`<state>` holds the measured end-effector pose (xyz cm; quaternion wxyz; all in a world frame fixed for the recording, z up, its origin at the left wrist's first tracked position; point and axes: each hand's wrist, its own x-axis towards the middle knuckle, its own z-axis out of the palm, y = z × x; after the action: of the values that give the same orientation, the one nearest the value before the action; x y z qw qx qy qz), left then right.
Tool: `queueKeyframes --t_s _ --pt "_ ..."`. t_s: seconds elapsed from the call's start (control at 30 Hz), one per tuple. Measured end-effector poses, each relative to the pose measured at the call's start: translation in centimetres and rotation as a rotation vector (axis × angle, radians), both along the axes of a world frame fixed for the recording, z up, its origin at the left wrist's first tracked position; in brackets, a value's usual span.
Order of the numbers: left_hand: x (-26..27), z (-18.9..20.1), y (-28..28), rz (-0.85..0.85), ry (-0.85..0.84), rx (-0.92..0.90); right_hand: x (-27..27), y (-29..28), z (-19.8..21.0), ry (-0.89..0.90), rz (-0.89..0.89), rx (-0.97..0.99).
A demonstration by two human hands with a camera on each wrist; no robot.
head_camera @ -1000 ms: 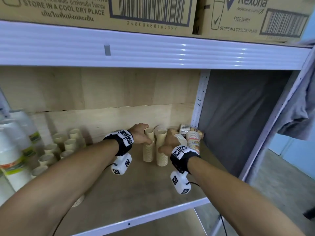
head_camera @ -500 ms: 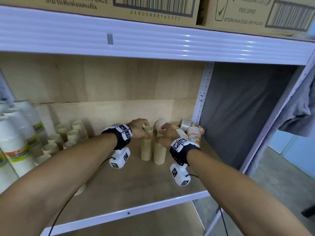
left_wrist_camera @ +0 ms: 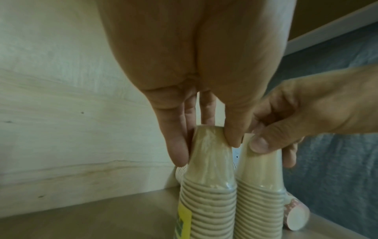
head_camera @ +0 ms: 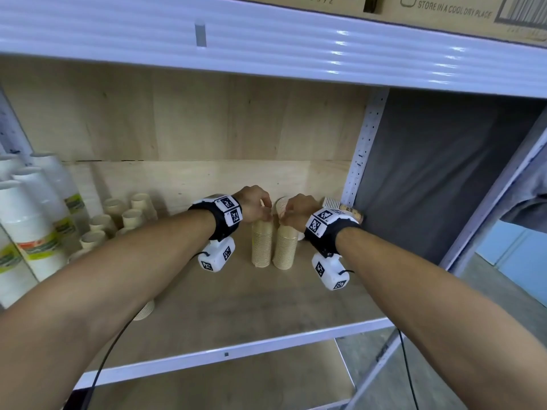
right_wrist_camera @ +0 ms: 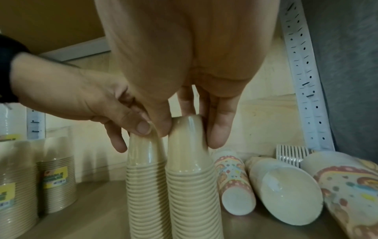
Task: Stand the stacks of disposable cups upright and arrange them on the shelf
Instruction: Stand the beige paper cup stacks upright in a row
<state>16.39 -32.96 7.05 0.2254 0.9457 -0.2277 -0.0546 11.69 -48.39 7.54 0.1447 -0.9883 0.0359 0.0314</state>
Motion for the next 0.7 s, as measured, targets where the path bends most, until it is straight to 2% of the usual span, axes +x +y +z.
queueKeyframes --t_s 0.1,0.23,0.37,0.57,0.7 --pt "0.1 0.0 0.0 -0.004 0.015 0.003 0.2 -0.2 -0.3 -0.021 -0.071 0.051" --pt "0.1 0.3 0.0 -0.029 0.056 0.005 -0.4 -0.9 0.0 -0.056 -0.022 0.080" --pt "0.2 0.3 0.1 -0.052 0.020 0.031 0.1 -0.6 0.5 0.007 0.072 -0.017" --pt "0.6 0.0 -0.2 -0.015 -0.020 0.041 0.7 0.1 0.2 -0.018 -0.024 -0.011" --pt "0.5 0.5 -0.1 -0.033 0.019 0.021 0.4 -0.1 0.7 -0.023 0.003 -0.026"
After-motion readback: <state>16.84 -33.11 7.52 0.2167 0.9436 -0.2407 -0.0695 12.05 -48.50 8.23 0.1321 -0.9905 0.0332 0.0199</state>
